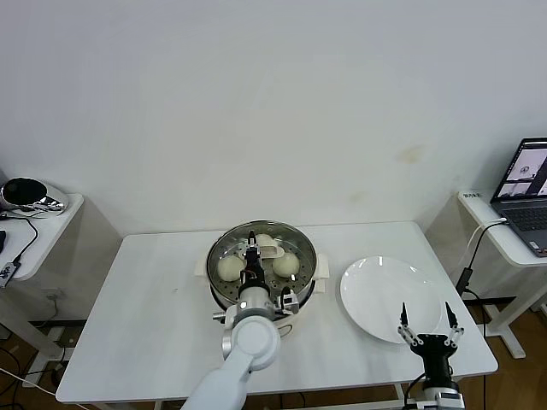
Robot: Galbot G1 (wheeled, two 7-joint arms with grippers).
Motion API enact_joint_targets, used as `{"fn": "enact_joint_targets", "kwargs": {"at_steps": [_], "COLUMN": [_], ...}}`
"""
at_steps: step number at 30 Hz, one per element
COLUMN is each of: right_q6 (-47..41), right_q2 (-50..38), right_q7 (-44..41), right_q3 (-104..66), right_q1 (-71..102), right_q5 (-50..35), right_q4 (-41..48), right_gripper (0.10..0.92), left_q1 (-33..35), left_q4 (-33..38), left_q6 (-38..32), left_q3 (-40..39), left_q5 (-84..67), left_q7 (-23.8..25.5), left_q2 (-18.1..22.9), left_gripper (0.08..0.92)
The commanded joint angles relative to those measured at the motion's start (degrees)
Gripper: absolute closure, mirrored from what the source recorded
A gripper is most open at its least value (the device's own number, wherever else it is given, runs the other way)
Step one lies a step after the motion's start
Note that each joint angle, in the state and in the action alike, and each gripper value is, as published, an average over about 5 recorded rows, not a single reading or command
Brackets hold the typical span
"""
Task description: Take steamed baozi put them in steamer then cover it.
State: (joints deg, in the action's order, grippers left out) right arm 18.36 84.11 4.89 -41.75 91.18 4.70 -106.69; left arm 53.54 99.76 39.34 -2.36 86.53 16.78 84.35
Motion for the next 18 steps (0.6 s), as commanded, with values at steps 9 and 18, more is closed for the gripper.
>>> {"fn": "enact_joint_targets", "kwargs": {"at_steps": [9,18], "right_q6": [-0.28,-0.63], "right_q2": [-0.24,-0.25], "right_q7": [-0.1,-0.41], "right_q3": [0.63,1.23], "right_q1": [0.3,0.78], "right_q5": [0.29,0.09], "right_q4": [-0.62,-1.3], "right_gripper": [0.203,0.203], "left_q1": [10.06,27.11], "left_q4": [16.58,33.43], "left_q6": [-0.74,-10.38], "left_q3": [-0.54,9.02], "left_q5": [-7.19,-35.97], "left_q7": [-2.82,-18.98], "left_q2": [-5.53,-13.52], "left_gripper": [0.593,0.333]}}
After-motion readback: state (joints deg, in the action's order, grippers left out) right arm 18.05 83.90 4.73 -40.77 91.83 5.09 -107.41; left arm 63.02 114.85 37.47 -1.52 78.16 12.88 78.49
